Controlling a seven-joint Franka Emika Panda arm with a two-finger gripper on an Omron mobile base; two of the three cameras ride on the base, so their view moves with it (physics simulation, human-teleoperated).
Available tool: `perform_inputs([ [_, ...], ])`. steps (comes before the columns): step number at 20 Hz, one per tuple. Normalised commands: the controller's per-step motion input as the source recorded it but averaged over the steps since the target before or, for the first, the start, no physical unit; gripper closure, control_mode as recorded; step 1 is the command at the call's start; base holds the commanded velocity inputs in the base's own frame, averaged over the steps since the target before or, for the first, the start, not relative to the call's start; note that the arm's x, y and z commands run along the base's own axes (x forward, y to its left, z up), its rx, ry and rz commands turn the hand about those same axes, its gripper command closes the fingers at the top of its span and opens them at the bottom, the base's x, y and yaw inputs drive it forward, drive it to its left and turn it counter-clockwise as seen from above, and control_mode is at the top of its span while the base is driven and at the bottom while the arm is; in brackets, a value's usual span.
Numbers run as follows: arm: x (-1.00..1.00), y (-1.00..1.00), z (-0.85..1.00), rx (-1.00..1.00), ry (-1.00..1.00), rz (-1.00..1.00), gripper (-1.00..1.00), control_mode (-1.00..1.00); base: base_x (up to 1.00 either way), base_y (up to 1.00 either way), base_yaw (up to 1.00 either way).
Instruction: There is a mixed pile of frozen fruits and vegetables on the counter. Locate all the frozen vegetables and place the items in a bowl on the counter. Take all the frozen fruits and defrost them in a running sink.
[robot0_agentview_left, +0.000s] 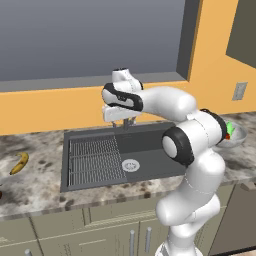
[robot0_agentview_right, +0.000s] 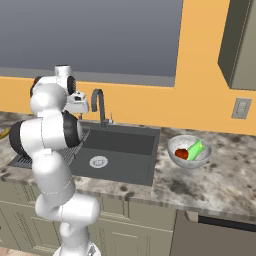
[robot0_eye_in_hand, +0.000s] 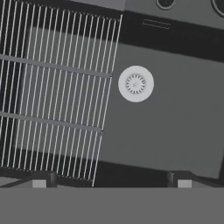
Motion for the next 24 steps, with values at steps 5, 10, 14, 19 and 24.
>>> perform_inputs([
  [5,0.02,0.39,-0.07,0.00,0.00,0.03,-1.00,-1.00,0.00,0.00,0.00],
  [10,0.11,0.59,-0.04,0.00,0.00,-0.01,-1.00,-1.00,0.00,0.00,0.00],
  [14,0.00,0.61,-0.01,0.00,0.00,-0.01,-1.00,-1.00,0.00,0.00,0.00],
  [19,0.00,0.66,0.00,0.00,0.00,-0.01,-1.00,-1.00,0.00,0.00,0.00],
  [24,0.00,0.64,0.00,0.00,0.00,0.00,-1.00,-1.00,0.00,0.00,0.00],
])
